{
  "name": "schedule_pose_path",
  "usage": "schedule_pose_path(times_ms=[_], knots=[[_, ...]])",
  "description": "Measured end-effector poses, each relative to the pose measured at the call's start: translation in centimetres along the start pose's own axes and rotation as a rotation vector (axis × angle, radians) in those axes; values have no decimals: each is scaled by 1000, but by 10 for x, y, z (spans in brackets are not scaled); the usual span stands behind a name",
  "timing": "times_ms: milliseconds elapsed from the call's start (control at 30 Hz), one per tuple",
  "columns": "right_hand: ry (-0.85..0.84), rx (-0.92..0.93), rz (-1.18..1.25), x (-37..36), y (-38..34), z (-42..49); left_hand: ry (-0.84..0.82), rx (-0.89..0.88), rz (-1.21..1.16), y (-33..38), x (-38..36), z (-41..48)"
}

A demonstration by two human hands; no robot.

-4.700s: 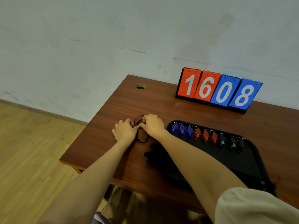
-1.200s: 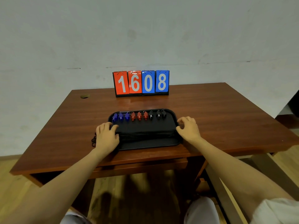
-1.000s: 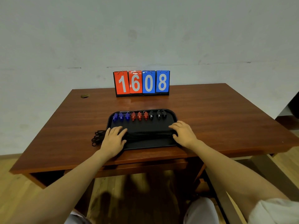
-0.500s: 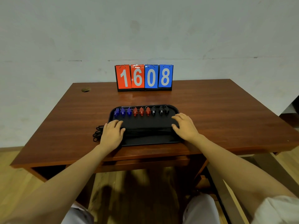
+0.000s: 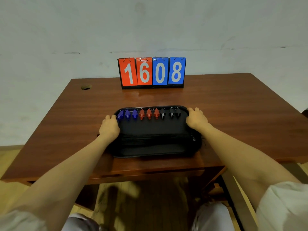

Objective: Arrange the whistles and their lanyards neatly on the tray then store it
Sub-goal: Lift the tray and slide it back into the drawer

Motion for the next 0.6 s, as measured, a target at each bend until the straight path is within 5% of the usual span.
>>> schedule_pose_path(times_ms=[433, 600], knots=[[-40, 44, 4, -18, 1, 29, 28, -55, 38, 11, -6, 38], [4, 10, -77, -11, 8, 19, 79, -219, 49, 33, -11, 22]])
Point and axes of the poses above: each hand's wrist, its own z-axis towards the middle knuckle, its own x-axis out of the back of the hand, y = z × x, the point moved 1 cm from there along z, towards the middle knuckle, and after that the axes turned 15 degrees about y, right-handed, at the moved point
